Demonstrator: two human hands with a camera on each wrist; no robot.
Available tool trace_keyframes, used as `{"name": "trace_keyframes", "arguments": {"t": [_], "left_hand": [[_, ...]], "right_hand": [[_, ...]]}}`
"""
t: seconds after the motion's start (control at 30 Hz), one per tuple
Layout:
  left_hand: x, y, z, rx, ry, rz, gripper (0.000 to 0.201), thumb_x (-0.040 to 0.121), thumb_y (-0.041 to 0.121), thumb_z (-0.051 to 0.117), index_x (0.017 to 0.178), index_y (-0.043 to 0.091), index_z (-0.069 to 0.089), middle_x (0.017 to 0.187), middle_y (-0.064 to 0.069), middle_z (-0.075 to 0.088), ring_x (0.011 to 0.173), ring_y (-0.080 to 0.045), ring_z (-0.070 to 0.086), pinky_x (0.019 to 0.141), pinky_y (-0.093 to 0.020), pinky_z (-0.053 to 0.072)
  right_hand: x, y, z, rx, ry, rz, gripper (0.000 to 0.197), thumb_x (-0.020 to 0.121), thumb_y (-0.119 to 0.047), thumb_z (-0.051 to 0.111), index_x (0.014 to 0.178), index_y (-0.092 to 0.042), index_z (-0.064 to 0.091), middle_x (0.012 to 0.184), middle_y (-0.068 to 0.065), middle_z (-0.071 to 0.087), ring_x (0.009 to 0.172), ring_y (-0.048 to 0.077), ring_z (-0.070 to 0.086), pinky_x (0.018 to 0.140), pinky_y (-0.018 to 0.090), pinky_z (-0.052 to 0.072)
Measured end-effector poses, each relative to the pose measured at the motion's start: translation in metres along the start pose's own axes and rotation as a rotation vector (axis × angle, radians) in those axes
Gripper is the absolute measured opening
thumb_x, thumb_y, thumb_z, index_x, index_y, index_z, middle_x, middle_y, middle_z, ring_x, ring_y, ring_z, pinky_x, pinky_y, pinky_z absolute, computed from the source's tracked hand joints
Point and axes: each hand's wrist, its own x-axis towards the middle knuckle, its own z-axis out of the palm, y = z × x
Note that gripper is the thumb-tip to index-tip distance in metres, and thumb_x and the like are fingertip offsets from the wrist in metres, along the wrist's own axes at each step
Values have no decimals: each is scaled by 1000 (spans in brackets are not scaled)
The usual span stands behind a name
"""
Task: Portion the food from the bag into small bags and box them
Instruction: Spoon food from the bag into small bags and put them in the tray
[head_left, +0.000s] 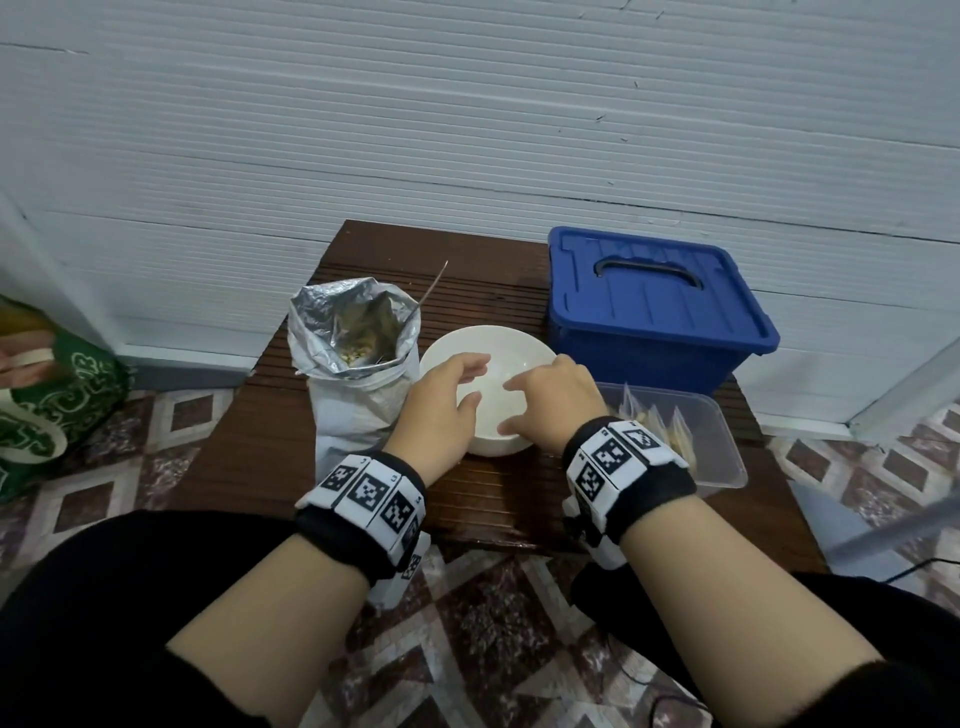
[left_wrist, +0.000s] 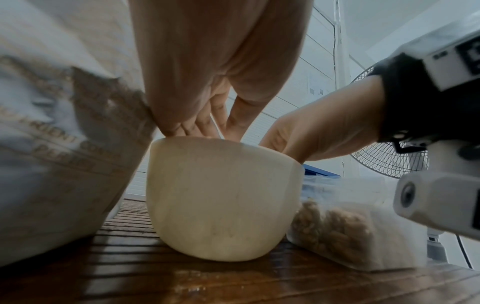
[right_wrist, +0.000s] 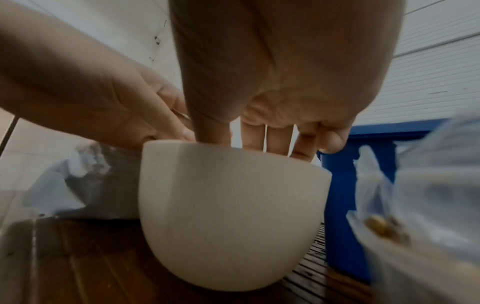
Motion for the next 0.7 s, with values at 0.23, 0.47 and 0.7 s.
{"name": "trace_keyframes", "arguments": {"t": [0.23,0.47,0.7], "left_hand": [[2,-2,-1,-13,-7,-27,41,92,-2,53,128,16,54,123,4,61,115,-5,53,99,-15,34],[2,-2,0,11,-16,-10,39,92,0,55,128,14,55,123,1,62,115,-7,54,97,-11,33],[1,-1,0,51,-50,-10,38,94,12,56,132,15,53,131,2,58,121,-7,51,96,-8,29]], "right_hand": [[19,-1,6,-106,-54,10,42,84,-41,66,121,-21,61,117,2,63,116,23,48,97,35,34],[17,-1,12,-27,38,-27,14,92,-31,58,95,-28,71,99,-5,68,103,18,53,92,35,30],[2,6,6,91,174,-44,20,93,-26,50,100,-21,68,103,0,67,105,23,51,91,38,31]]}}
